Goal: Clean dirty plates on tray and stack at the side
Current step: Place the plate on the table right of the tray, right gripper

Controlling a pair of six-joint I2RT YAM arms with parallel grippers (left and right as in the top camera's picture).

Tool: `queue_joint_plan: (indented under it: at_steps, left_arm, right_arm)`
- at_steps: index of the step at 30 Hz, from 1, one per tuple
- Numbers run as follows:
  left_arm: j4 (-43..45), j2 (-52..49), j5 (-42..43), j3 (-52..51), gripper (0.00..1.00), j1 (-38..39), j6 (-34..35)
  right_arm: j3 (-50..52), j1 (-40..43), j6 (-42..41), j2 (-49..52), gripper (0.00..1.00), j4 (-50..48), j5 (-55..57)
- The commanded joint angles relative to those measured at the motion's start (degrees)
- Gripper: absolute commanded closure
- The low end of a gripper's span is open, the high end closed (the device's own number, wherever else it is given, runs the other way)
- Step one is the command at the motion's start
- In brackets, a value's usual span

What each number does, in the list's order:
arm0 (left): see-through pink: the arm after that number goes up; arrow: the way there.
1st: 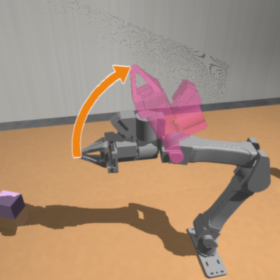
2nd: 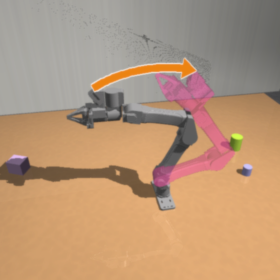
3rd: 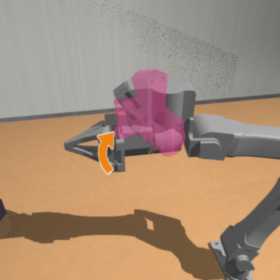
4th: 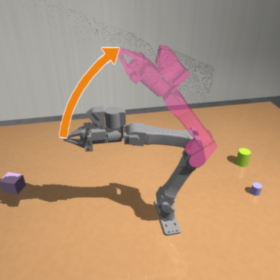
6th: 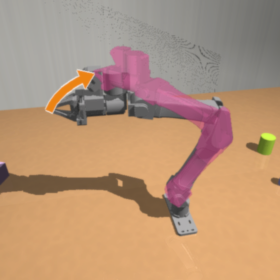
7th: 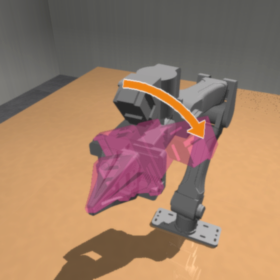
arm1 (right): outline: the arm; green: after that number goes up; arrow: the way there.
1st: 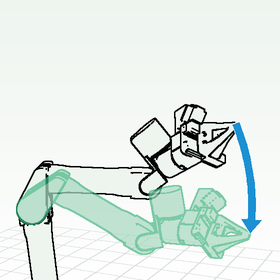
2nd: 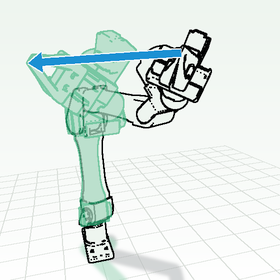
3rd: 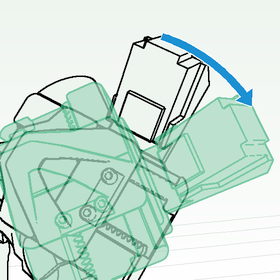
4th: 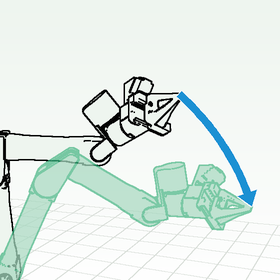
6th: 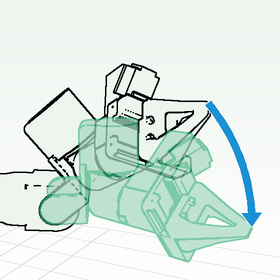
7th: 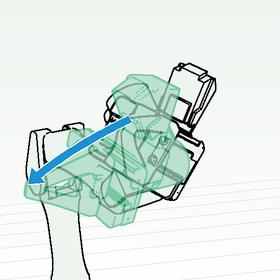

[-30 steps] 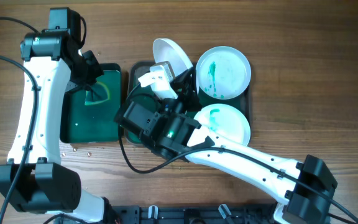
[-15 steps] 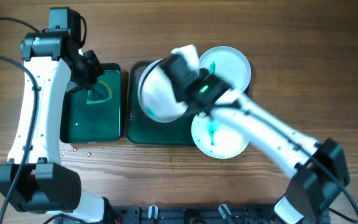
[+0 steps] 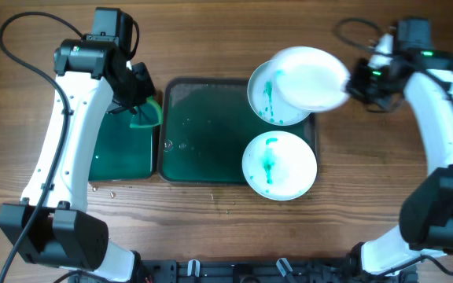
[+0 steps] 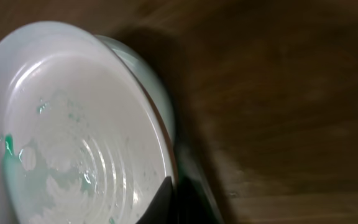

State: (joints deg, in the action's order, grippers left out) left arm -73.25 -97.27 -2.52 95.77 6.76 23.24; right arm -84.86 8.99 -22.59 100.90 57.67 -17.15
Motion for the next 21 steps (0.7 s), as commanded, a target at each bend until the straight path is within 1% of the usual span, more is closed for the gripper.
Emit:
queue_joint_plan:
  at_steps: [1, 4, 6, 9, 10, 14, 15, 16, 17, 18, 19, 20, 21]
  left_arm:
    - [0.35, 0.39, 0.59, 0.83, 0.96, 0.24, -0.26]
    - [0.59, 0.39, 0.59, 0.83, 0.96, 0.26, -0.26]
    - [0.57, 0.39, 0.59, 0.83, 0.96, 0.26, -0.26]
    - [0.57, 0.39, 0.59, 0.83, 0.96, 0.26, -0.26]
    - [0.59, 0.39, 0.59, 0.83, 0.96, 0.26, -0.28]
    - [0.59, 0.39, 0.61, 0.83, 0.96, 0.26, -0.26]
    - [0.59, 0.39, 0.61, 0.83, 0.96, 0.26, -0.26]
    - [0.59, 0.39, 0.61, 0.83, 0.96, 0.26, -0.28]
    - [0.59, 0.39, 0.61, 0.83, 0.96, 0.26, -0.28]
    - [0.59, 0.39, 0.59, 0.83, 0.96, 0.26, -0.26]
    - [0.59, 0.39, 0.61, 0.83, 0.96, 0.26, -0.26]
    - [0.59, 0.39, 0.61, 0.83, 0.96, 0.26, -0.26]
    - [0.59, 0.39, 0.61, 0.83, 0.96, 0.26, -0.26]
  right_arm:
    - [0.81, 7.17, 1.62, -2.16, 0.96, 2.82, 6.34]
    - [5.84, 11.74, 1.49, -3.74, 0.96, -0.31, 7.39]
    - [11.04, 13.09, -0.7, -5.14, 0.96, -3.72, 10.45]
    - [19.85, 13.31, -3.5, -6.64, 0.96, -10.29, 13.29]
    - [26.43, 13.31, -3.89, -6.62, 0.96, -16.9, 14.45]
    - [33.27, 13.31, -7.39, -6.62, 0.96, -24.28, 20.39]
    - [34.36, 13.31, -7.43, -6.62, 0.95, -25.88, 20.35]
    - [34.64, 13.31, -7.32, -6.62, 0.93, -26.36, 20.35]
    - [34.6, 13.31, -6.8, -6.64, 0.87, -26.36, 20.2]
    - [34.47, 13.31, -5.95, -6.69, 0.82, -26.08, 19.63]
    - [33.9, 13.31, -4.0, -6.73, 0.76, -24.79, 17.77]
    - [33.0, 13.31, -2.51, -6.75, 0.66, -22.82, 15.72]
    - [31.21, 13.31, -0.87, -6.82, 0.6, -19.1, 13.07]
